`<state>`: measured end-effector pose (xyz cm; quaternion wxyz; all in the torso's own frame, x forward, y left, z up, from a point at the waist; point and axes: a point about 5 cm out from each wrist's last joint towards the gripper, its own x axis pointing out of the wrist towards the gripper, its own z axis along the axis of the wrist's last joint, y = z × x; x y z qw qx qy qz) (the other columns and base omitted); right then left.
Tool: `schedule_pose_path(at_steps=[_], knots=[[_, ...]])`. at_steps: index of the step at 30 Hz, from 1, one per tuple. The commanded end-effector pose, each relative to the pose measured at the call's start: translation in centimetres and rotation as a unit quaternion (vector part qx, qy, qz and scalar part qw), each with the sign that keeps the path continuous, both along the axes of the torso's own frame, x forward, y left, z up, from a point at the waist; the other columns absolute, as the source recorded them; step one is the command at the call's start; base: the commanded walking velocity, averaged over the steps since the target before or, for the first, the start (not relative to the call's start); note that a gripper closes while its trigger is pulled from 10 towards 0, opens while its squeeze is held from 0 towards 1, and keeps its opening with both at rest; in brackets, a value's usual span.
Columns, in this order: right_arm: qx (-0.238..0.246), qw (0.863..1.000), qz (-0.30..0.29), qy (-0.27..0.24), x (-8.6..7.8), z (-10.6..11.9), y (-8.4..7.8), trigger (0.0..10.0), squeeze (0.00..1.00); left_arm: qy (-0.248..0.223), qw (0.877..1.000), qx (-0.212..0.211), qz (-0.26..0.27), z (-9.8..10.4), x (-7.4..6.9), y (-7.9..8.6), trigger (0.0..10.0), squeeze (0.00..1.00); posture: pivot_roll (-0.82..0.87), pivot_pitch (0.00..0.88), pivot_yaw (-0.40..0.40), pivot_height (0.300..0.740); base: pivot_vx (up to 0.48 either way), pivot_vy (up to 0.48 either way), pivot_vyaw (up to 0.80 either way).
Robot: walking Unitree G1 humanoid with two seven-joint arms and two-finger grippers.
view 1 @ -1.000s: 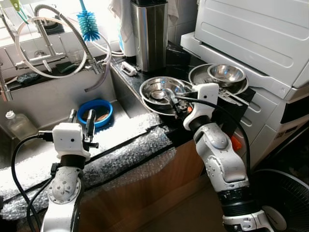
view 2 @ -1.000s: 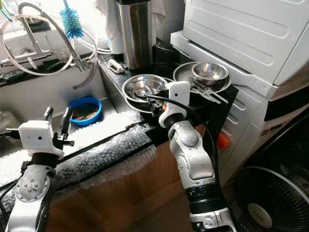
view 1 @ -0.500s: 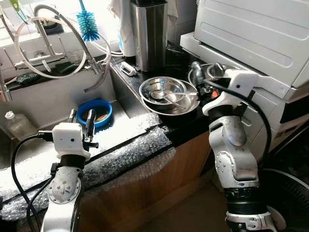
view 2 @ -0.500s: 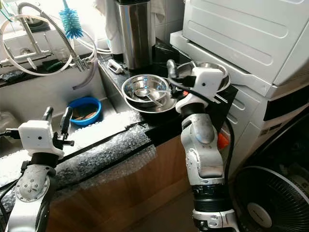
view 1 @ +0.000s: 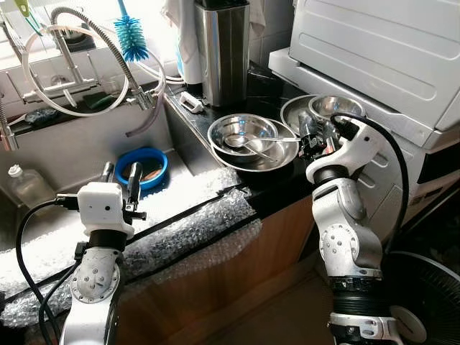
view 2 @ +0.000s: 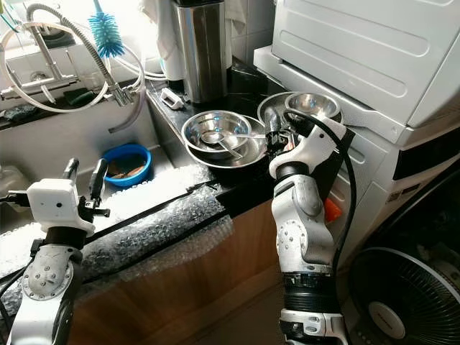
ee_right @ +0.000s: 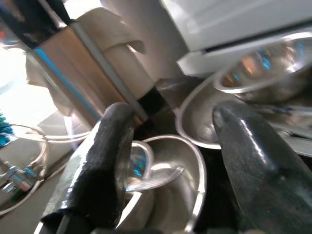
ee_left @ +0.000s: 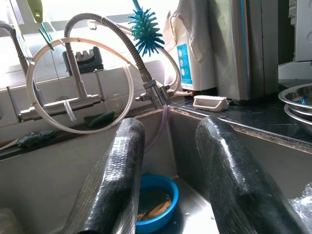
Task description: Kitchen organization
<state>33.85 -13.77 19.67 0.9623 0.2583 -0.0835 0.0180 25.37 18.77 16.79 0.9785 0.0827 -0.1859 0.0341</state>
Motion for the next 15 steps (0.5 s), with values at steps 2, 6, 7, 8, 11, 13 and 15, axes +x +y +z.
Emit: schedule_pose_path(at_steps=[2,6,7,8,11,13,15], knots=[[0.018,1.0,0.006,0.008,0.24,0.05,0.2,10.0,0.0,-0.001,1.0,0.015,-0.002,0.17,-0.09,-0.01,10.0,0.0,-0.12,0.0,0.059,0.74,0.0,0.0,0.0],[0.044,0.999,0.007,0.02,0.45,-0.24,0.0,10.0,0.0,-0.002,1.0,0.015,-0.002,0.22,-0.06,-0.04,10.0,0.0,-0.12,0.0,0.059,0.74,0.0,0.0,0.0],[0.044,0.999,0.007,0.02,0.45,-0.24,0.0,10.0,0.0,-0.002,1.0,0.015,-0.002,0.22,-0.06,-0.04,10.0,0.0,-0.12,0.0,0.059,0.74,0.0,0.0,0.0],[0.051,0.998,0.008,0.028,0.62,-0.42,-0.11,10.0,0.0,-0.002,1.0,0.015,-0.002,0.21,-0.06,-0.05,10.0,0.0,-0.12,0.0,0.056,0.74,0.0,0.0,0.0],[0.064,0.997,0.012,0.037,0.82,-0.61,-0.09,10.0,0.0,-0.002,1.0,0.014,-0.001,0.21,-0.07,-0.09,10.0,0.0,-0.12,0.0,0.054,0.74,0.0,0.0,0.0],[0.067,0.997,0.014,0.037,0.85,-0.62,-0.06,10.0,0.0,-0.002,1.0,0.014,-0.001,0.22,-0.07,-0.1,10.0,0.0,-0.12,0.0,0.053,0.74,0.0,0.0,0.0],[0.069,0.997,0.017,0.036,0.88,-0.57,0.07,10.0,0.0,-0.003,1.0,0.014,-0.001,0.25,-0.07,-0.11,10.0,0.0,-0.12,0.0,0.053,0.74,0.0,0.0,0.0]])
